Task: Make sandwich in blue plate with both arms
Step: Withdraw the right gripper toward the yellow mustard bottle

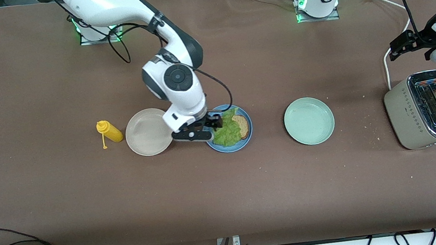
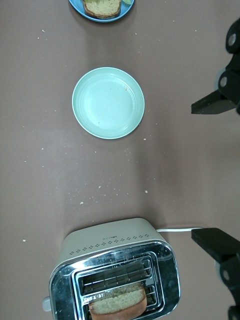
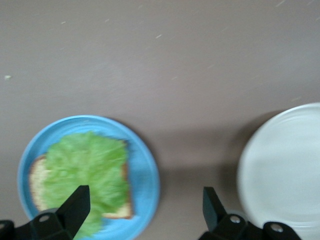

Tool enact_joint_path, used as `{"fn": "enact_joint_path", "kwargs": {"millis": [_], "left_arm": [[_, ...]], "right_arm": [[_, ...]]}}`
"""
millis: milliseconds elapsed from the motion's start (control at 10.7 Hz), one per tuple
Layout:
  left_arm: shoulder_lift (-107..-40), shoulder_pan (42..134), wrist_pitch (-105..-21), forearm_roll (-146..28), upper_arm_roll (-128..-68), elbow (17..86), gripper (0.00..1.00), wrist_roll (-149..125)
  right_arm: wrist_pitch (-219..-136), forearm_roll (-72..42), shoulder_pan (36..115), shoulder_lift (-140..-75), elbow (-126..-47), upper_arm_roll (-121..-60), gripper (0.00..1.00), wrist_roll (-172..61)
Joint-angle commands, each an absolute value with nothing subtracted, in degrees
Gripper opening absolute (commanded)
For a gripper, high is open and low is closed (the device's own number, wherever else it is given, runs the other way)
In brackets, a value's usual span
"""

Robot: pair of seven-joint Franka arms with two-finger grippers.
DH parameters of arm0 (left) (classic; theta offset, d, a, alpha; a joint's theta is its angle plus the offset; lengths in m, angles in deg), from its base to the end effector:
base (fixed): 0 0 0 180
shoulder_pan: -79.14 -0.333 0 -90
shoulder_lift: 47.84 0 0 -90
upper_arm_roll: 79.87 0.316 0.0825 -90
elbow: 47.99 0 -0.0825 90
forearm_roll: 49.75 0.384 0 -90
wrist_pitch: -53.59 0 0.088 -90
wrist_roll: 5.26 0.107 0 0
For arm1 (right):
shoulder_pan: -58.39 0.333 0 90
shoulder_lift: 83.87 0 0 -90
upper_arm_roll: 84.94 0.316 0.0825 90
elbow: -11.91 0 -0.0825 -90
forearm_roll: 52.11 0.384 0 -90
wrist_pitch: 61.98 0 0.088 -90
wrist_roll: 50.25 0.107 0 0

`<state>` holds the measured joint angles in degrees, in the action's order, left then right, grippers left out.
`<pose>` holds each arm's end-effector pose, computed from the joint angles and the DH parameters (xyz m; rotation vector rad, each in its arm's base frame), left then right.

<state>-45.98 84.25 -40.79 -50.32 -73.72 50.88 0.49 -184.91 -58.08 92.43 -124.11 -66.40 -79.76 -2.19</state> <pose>0.5464 0.0097 0.5755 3.1221 -0.1271 -0.0707 0.5850 0.4531 0.3114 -3.1015 0.1937 -0.1240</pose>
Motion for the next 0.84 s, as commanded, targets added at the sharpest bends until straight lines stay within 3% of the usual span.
{"fn": "enact_joint_path", "kwargs": {"millis": [0, 375, 751], "left_arm": [[-46.3, 84.1, -39.8, -49.5, -73.9, 49.7, 1.0, 0.7], [-46.3, 84.1, -39.8, -49.5, -73.9, 49.7, 1.0, 0.7], [-46.3, 84.1, -39.8, -49.5, -73.9, 49.7, 1.0, 0.7]], "right_arm": [[-172.2, -58.0, 89.7, -117.7, -67.2, -84.3, 1.0, -22.8], [-154.7, -57.8, 82.4, -109.6, -70.0, -85.6, 1.0, -44.8], [-161.2, -57.1, 74.9, -91.6, -93.1, -89.2, 1.0, -60.2]]}}
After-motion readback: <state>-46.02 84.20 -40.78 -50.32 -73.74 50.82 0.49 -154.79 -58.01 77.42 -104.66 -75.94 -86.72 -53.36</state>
